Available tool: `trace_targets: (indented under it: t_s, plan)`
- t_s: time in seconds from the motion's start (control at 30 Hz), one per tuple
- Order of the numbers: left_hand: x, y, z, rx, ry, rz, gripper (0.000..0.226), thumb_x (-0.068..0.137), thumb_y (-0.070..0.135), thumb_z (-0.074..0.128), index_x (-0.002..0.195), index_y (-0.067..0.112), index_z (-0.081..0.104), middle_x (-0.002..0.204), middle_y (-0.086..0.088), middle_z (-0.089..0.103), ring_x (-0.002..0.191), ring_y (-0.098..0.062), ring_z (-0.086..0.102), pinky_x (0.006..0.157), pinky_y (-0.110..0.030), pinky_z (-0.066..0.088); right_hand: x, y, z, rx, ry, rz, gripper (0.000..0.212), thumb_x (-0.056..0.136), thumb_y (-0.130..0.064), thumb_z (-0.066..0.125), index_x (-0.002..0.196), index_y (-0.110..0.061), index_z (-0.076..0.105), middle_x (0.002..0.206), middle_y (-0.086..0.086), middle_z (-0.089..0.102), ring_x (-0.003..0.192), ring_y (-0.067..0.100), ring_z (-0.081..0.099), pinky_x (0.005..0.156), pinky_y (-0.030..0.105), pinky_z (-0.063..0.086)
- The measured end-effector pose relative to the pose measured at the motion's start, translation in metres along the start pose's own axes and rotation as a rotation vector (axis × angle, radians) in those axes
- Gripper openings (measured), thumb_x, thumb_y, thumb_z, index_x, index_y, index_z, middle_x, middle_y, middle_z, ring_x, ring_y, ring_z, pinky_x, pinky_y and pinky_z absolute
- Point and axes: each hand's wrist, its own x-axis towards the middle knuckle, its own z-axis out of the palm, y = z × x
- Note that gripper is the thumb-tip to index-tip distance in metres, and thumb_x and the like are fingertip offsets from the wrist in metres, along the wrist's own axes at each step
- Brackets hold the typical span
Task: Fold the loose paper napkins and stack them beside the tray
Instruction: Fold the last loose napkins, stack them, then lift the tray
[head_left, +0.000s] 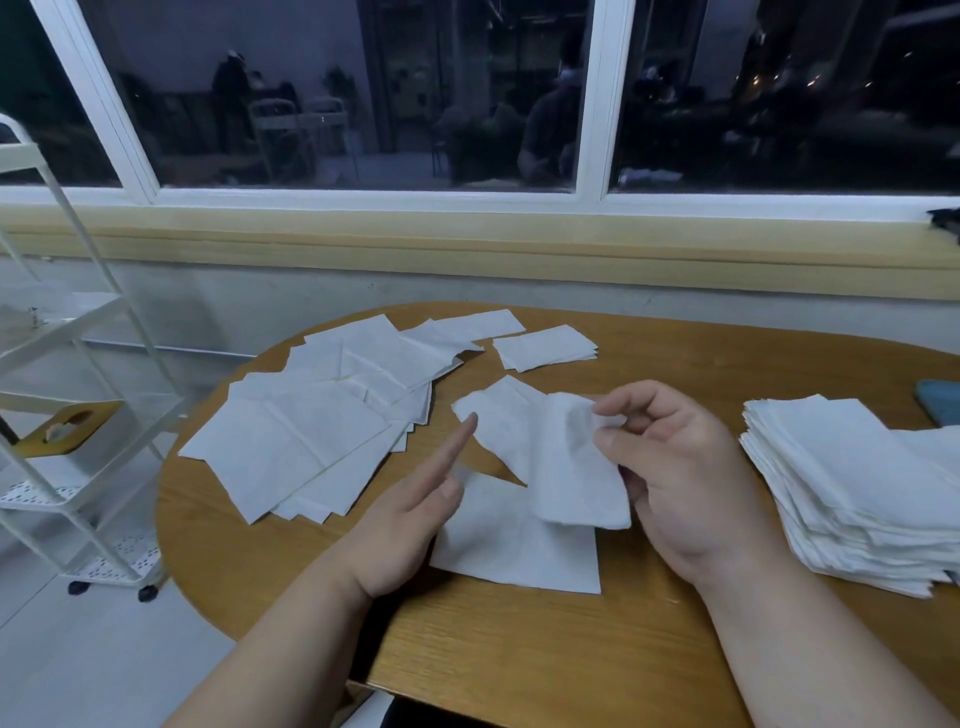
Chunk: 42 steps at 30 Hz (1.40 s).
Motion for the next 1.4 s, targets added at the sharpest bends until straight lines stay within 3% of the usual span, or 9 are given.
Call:
trace_targets:
  t_s: [0.07, 0.2, 0.37, 0.5, 0.73, 0.87, 0.97, 1.2, 1.4]
  plan:
    - [0.001, 0.000, 0.001, 0.006, -0.017, 0.017, 0.076, 0.084, 0.088, 0.025, 0.152, 0.059, 0.010, 0.161, 0.019, 0.028, 0.150, -0.004, 0.023, 0.125, -0.039, 0.015, -0.003, -0.002, 0.008, 0.120, -0.123, 0.061, 0.028, 0.075, 0.001, 0.066, 0.072, -0.026, 0.073, 0.090, 0.011, 0.069, 0.082, 0.032, 0.054, 0.071, 0.042, 0.040]
    - [-0.003, 0.007, 0.001, -0.154, 0.009, -0.017, 0.090, 0.075, 0.094, 0.027, 0.151, 0.049, 0.012, 0.143, 0.042, 0.040, 0.139, 0.011, 0.034, 0.112, -0.012, 0.027, -0.006, 0.027, 0.008, -0.086, -0.115, 0.205, 0.036, 0.084, 0.007, 0.063, 0.075, -0.027, 0.075, 0.082, 0.012, 0.065, 0.072, 0.026, 0.054, 0.065, 0.036, 0.042]
    - [-0.001, 0.003, -0.001, -0.020, 0.050, 0.039, 0.084, 0.079, 0.092, 0.012, 0.152, 0.051, 0.005, 0.157, 0.040, 0.008, 0.148, 0.012, 0.005, 0.123, -0.026, 0.007, -0.008, 0.059, 0.003, -0.507, 0.070, 0.238, 0.038, 0.088, 0.006, 0.051, 0.081, -0.025, 0.072, 0.074, 0.023, 0.059, 0.056, 0.017, 0.042, 0.047, 0.026, 0.032]
    - [0.000, 0.002, -0.002, 0.003, 0.025, 0.037, 0.079, 0.078, 0.093, 0.018, 0.149, 0.063, 0.004, 0.156, 0.043, 0.007, 0.147, 0.012, 0.006, 0.122, -0.030, 0.011, -0.011, 0.058, 0.002, -0.592, 0.125, 0.230, 0.039, 0.089, 0.005, 0.049, 0.081, -0.027, 0.069, 0.064, 0.015, 0.056, 0.041, 0.011, 0.033, 0.037, 0.022, 0.026]
    - [0.001, 0.005, 0.000, -0.053, -0.115, -0.038, 0.038, 0.080, 0.065, 0.055, 0.113, 0.054, 0.070, 0.121, 0.021, 0.069, 0.118, 0.003, 0.058, 0.105, -0.021, 0.036, -0.014, 0.057, 0.001, -0.604, 0.188, 0.247, 0.040, 0.084, 0.008, 0.046, 0.080, -0.026, 0.068, 0.089, 0.021, 0.070, 0.041, 0.011, 0.032, 0.037, 0.023, 0.026]
    - [0.002, 0.010, 0.004, -0.076, -0.137, -0.089, 0.024, 0.077, 0.046, 0.070, 0.096, 0.037, 0.081, 0.079, 0.024, 0.069, 0.076, 0.005, 0.061, 0.073, -0.012, 0.040, -0.016, 0.060, 0.001, -0.631, 0.165, 0.237, 0.041, 0.084, 0.007, 0.046, 0.078, -0.027, 0.067, 0.085, 0.009, 0.073, 0.040, 0.011, 0.035, 0.038, 0.025, 0.029]
    - [0.004, 0.007, 0.006, -0.011, -0.129, -0.134, 0.024, 0.087, 0.015, 0.073, 0.099, 0.035, 0.081, 0.078, 0.025, 0.066, 0.067, 0.004, 0.058, 0.068, -0.015, 0.040, -0.018, 0.060, -0.001, -0.715, 0.134, 0.217, 0.037, 0.083, 0.004, 0.049, 0.079, -0.028, 0.066, 0.065, -0.003, 0.066, 0.039, 0.009, 0.036, 0.040, 0.024, 0.031]
    - [0.004, 0.004, 0.004, -0.032, -0.142, -0.147, 0.035, 0.080, 0.015, 0.064, 0.099, 0.039, 0.079, 0.098, 0.012, 0.074, 0.081, -0.005, 0.068, 0.073, -0.020, 0.049, 0.019, 0.059, -0.014, -1.014, 0.110, 0.132, 0.007, 0.091, -0.029, 0.060, 0.094, -0.032, 0.065, 0.100, -0.018, 0.056, 0.090, 0.012, 0.059, 0.070, 0.028, 0.045]
    - [0.003, 0.008, 0.004, -0.051, -0.176, -0.170, 0.039, 0.088, -0.004, 0.059, 0.106, 0.025, 0.079, 0.074, 0.020, 0.070, 0.058, 0.003, 0.056, 0.058, -0.012, 0.039, 0.066, 0.073, -0.005, -1.262, 0.039, 0.212, 0.031, 0.092, -0.054, 0.055, 0.097, -0.025, 0.065, 0.103, -0.005, 0.056, 0.104, 0.021, 0.051, 0.087, 0.037, 0.048]
